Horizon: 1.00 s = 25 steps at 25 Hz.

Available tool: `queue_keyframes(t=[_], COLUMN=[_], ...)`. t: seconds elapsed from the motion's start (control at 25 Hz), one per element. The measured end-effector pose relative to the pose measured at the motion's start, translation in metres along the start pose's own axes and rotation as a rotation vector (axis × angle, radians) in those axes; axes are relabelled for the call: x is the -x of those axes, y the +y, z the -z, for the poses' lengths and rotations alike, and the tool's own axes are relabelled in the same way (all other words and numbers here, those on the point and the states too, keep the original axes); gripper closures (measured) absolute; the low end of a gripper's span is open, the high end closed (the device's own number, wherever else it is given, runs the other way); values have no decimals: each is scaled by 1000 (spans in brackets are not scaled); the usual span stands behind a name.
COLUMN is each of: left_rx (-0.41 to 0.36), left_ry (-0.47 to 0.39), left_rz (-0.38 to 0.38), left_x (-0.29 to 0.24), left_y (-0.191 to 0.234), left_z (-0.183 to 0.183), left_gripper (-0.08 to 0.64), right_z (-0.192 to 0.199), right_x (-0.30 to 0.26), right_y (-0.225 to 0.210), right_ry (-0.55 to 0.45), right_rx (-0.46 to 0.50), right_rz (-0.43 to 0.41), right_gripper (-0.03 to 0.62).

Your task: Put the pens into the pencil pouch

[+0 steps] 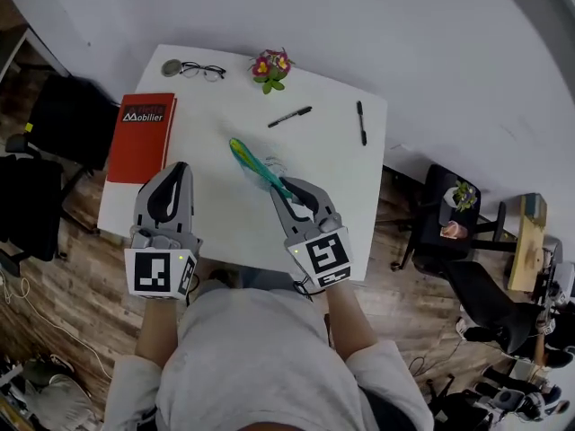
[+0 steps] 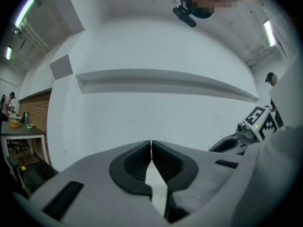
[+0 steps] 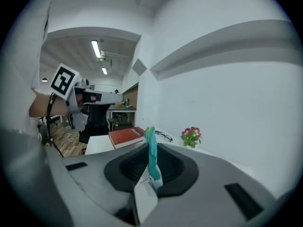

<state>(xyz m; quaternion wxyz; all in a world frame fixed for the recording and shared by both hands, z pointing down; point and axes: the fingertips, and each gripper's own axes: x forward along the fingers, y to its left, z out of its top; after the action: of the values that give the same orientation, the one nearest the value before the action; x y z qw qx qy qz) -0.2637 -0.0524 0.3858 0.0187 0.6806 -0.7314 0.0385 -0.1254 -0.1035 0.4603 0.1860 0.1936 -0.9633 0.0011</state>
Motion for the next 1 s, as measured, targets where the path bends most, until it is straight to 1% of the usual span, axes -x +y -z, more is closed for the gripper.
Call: queue_keyframes(t=[0.24, 0.36, 0.48, 0.56, 0.72, 0.8, 0.88, 1.0], left_rx=[-20, -33, -36, -22, 43, 48, 44, 53], left_ry=[-18, -32, -50, -63, -80, -79, -69, -28], left_rz=[68, 102, 142, 172, 246, 290, 338, 400], left_x=[-23, -37, -52, -61, -77, -84, -92, -113], left_y=[-31, -47, -65, -78, -105, -118, -130, -139], left_z=[-11, -18, -24, -29, -36, -39, -40, -37], left_gripper=[531, 529, 529, 529, 529, 529, 529, 529], right_z=[-16, -17, -18, -19, -20, -17, -15, -12], right_x=[37, 55, 72, 84, 103, 109, 116, 123], right_y=[-41, -61, -82, -95, -115, -124, -130, -139], right_ry=[-86, -117, -160, -193, -242, -251, -254, -258], right_rx=[-83, -112, -163, -194, -223, -232, -233, -248], right_rz=[93, 144, 184, 201, 240, 270, 289, 322], right_gripper=[526, 526, 526, 526, 526, 526, 526, 526])
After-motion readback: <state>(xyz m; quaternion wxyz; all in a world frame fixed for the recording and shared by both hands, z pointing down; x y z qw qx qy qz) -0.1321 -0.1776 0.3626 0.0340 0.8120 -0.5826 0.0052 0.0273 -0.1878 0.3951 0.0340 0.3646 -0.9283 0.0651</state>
